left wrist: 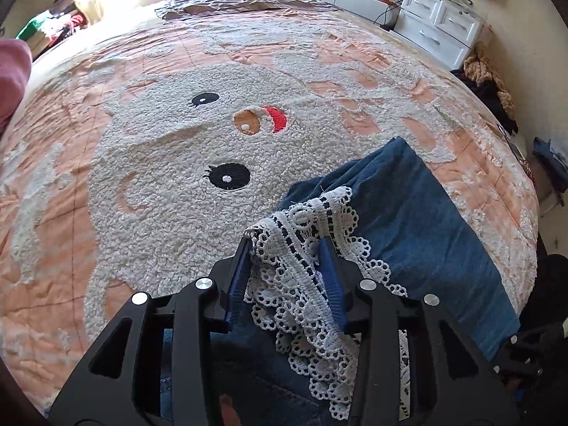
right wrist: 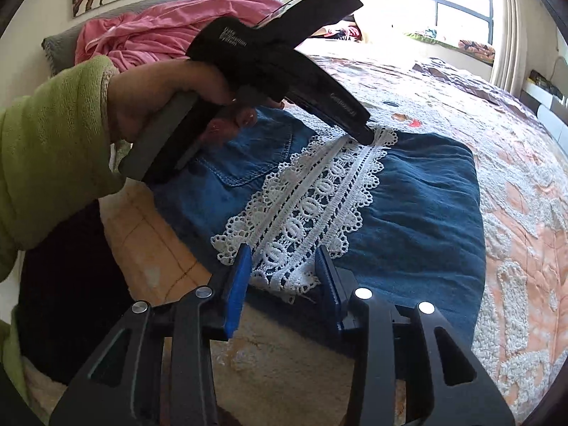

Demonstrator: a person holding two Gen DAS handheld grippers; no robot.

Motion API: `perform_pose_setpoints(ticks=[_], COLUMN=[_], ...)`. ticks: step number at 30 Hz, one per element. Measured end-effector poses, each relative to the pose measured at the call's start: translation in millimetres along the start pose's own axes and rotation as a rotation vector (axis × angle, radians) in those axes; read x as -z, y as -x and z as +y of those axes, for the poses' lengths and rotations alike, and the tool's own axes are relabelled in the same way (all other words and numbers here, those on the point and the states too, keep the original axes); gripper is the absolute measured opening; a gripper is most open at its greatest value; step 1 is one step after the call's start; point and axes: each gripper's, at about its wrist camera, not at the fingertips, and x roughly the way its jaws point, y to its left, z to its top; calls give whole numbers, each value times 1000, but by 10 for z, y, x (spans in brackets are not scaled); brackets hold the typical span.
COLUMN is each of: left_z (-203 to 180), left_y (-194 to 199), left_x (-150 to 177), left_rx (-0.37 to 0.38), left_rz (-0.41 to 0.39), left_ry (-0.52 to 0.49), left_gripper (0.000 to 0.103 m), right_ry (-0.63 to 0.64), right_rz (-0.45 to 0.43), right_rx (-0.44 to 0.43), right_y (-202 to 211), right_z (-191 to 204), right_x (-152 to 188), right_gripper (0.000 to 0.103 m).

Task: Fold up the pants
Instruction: 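Lift the lace hem with both grippers and lay it over the denim, then open both grippers and release the folded pants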

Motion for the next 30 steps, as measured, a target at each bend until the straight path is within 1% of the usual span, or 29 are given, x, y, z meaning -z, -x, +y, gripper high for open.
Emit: perform_pose_setpoints(ticks=[4, 6, 9, 11, 12, 14, 15, 16, 19, 20, 22, 24, 26, 30], left_z=[-20, -19, -37, -69, -86, -121, -131, -143, -172, -179, -210, -241, -295, -363], left_y=[84, 179, 389, 499, 554, 685, 744, 816, 987, 1047, 1145, 1243, 1340, 1481], left_x=[17, 25, 48, 67, 80, 121, 142, 171, 266, 302, 362, 421, 484, 606], left_rx=[-13, -4, 3, -17, -26, -42, -42, -42, -59, -60, -70, -81, -110, -172], left_rz=[-39, -58, -100, -118, -123, -144, -153, -164, -185, -193, -204, -214, -231, -252], left_ry=[21, 47, 71, 77, 78, 87, 99, 115, 163, 182, 200, 207, 199, 191], left_gripper=[32, 34, 37, 42, 42, 46, 47, 49, 53, 56, 59, 64, 70, 73], right_ry=[-28, -49, -58, -71, -76, -85, -92, -100, -132, -141, -162, -181, -200, -221], right_rz=[-7, -34, -63, -76, -83, -102, -111, -118, -138, -144, -155, -165, -173, -192], right_rx=[-23, -43, -64, -75, -72, -60, -60, -54, -46, -41, -33, -27, -24, -5], right_y=[24, 95, 184, 235, 264, 334, 366, 392, 465, 485, 528, 565, 596, 655], right_z=[6, -23, -48, -70, -85, -107, -123, -143, -214, -239, -281, -324, -362, -418], right_x=[-22, -33, -18, -14, -15, -17, -16, -16, -19, -19, -18, -17, -13, -9], right_gripper=[37, 38, 43, 43, 44, 49, 51, 54, 57, 61, 64, 66, 69, 72])
